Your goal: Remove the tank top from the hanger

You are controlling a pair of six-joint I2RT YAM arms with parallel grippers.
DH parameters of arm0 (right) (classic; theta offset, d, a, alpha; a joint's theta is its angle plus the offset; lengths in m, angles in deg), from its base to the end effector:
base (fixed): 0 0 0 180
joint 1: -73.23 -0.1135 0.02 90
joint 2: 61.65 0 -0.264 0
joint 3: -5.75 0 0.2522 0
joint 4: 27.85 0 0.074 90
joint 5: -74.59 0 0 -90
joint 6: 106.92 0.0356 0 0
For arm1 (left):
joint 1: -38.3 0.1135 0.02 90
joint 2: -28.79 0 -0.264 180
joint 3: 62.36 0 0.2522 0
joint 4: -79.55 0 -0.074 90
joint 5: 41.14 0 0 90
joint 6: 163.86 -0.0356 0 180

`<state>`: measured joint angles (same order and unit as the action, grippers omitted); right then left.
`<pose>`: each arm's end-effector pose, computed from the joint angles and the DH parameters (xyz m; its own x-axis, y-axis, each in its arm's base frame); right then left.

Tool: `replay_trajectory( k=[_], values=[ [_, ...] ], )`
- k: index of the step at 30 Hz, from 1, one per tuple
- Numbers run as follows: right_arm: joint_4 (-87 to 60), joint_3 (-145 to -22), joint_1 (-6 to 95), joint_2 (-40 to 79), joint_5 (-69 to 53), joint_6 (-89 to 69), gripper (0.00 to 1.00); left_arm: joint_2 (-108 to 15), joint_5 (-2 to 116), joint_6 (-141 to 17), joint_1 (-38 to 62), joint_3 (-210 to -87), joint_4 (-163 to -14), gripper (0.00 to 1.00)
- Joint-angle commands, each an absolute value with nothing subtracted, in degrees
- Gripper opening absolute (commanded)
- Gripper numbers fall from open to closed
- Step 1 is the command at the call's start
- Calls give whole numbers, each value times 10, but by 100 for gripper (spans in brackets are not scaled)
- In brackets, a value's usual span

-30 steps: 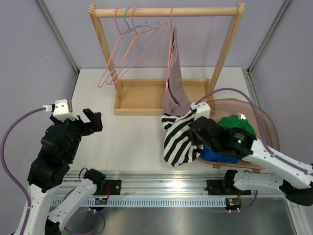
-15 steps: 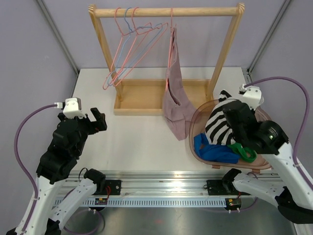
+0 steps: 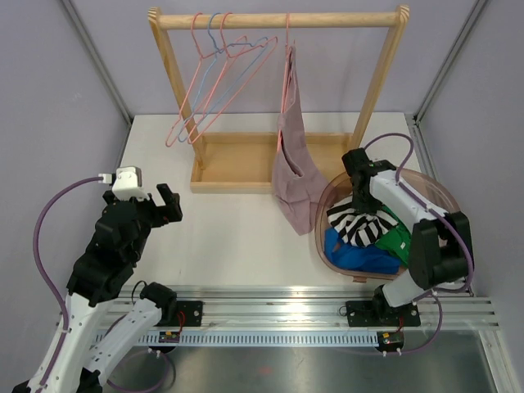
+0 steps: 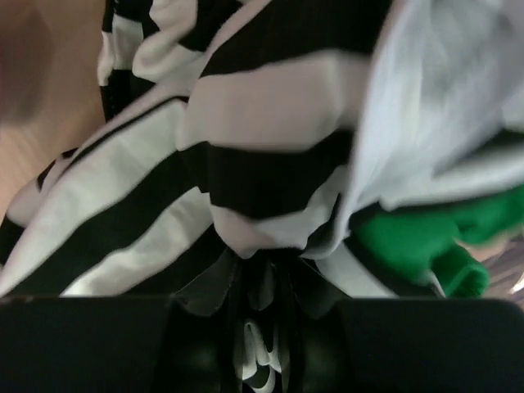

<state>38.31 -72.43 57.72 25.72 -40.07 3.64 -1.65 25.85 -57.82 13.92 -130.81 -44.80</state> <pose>0.2774 0.0616 0.2340 -0.9225 0.0752 -0.3786 0.1951 0.9372 -0.2891 0.0903 -0.0257 0.3702 -0.2765 -0.1539 -0.9486 -0.0372 0.9881 -0.1495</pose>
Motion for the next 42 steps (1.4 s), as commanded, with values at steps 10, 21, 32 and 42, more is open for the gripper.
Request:
replay_trajectory(
  k=[10, 21, 32, 42],
  values=[
    [371, -661, 596, 331, -199, 65, 25, 2, 290, -587, 141, -1303, -485, 99],
    [412, -711, 596, 268, -274, 82, 65, 7, 305, -579, 141, -1324, -482, 99],
    [478, -809, 597, 153, -319, 95, 100, -91, 446, -524, 140, -1490, -487, 99],
    [396, -819, 597, -87, -224, 53, 99, -336, 397, -554, -14, -1784, -481, 99]
  ],
)
